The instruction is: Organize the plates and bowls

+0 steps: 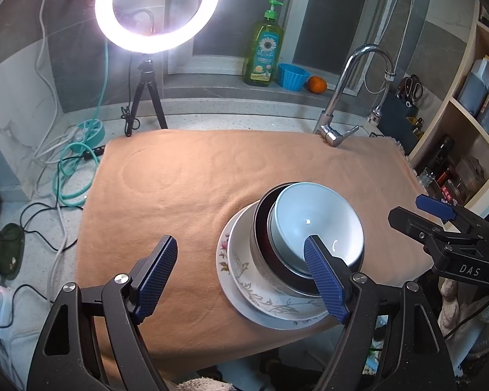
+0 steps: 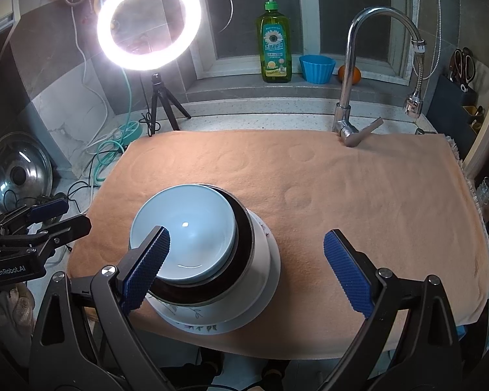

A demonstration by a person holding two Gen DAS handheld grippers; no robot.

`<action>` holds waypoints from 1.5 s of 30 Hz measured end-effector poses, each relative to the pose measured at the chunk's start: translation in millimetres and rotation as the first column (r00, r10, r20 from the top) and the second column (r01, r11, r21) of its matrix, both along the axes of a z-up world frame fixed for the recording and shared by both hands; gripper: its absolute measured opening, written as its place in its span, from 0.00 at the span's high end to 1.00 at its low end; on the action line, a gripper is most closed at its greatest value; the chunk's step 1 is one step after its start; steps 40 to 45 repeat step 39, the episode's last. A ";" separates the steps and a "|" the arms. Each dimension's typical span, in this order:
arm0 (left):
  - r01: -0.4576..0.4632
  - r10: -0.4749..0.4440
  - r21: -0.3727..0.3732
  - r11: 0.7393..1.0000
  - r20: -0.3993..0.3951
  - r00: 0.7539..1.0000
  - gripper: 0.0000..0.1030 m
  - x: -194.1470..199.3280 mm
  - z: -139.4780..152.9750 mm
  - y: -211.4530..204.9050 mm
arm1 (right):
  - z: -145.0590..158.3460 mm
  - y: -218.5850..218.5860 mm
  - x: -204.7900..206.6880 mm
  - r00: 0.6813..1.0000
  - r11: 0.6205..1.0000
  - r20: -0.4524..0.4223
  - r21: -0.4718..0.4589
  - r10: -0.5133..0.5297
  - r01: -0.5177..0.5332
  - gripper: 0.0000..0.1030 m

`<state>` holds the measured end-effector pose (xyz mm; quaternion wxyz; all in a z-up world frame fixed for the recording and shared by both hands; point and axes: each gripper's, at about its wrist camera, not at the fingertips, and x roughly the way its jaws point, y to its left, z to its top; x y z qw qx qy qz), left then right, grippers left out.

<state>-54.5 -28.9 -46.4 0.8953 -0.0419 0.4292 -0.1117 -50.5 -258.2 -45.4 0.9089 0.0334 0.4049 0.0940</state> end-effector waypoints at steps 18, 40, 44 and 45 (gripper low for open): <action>0.000 0.000 0.000 1.000 -0.001 1.000 0.22 0.2 -0.1 0.2 | 0.1 0.7 0.6 1.000 1.000 0.000 -0.001 0.001 -0.001 0.06; -0.007 0.007 0.012 1.000 0.048 0.999 0.22 2.5 5.8 2.4 | -1.6 2.4 1.9 1.000 1.000 -0.007 -0.003 0.009 -0.009 0.06; -0.007 0.007 0.012 1.000 0.048 0.999 0.22 2.5 5.8 2.4 | -1.6 2.4 1.9 1.000 1.000 -0.007 -0.003 0.009 -0.009 0.06; -0.007 0.007 0.012 1.000 0.048 0.999 0.22 2.5 5.8 2.4 | -1.6 2.4 1.9 1.000 1.000 -0.007 -0.003 0.009 -0.009 0.06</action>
